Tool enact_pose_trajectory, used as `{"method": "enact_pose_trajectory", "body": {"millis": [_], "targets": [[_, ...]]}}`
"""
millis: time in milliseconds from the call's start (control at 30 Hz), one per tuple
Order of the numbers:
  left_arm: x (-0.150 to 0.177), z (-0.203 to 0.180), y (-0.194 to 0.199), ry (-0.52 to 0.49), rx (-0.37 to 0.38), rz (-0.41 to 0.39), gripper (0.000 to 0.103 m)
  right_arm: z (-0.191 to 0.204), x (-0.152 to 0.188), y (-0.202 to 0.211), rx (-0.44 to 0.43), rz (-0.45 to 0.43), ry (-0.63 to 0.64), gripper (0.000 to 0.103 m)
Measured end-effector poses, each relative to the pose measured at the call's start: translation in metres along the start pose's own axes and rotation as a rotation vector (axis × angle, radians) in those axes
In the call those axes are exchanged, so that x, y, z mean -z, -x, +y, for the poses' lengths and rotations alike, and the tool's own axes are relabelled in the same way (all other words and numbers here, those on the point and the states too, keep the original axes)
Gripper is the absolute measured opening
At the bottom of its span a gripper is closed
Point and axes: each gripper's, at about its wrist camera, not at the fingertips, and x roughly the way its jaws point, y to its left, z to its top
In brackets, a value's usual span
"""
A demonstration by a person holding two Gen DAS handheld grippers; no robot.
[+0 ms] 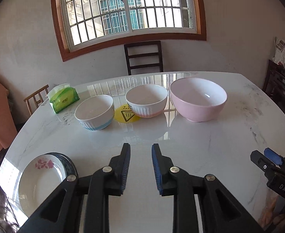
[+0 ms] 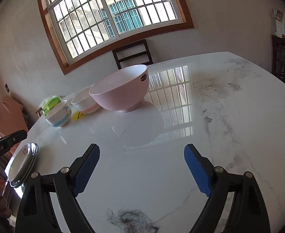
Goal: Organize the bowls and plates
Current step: 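Open both grippers and move them toward the bowls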
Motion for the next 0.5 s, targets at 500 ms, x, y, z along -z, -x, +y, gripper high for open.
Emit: {"method": "enact_pose_trajectory", "body": {"millis": [500], "targets": [[-0.058, -0.014, -0.088, 0.188, 0.278, 0.275, 0.035, -0.034, -0.052, -0.019, -0.075, 0.034, -0.075, 0.083]]}}
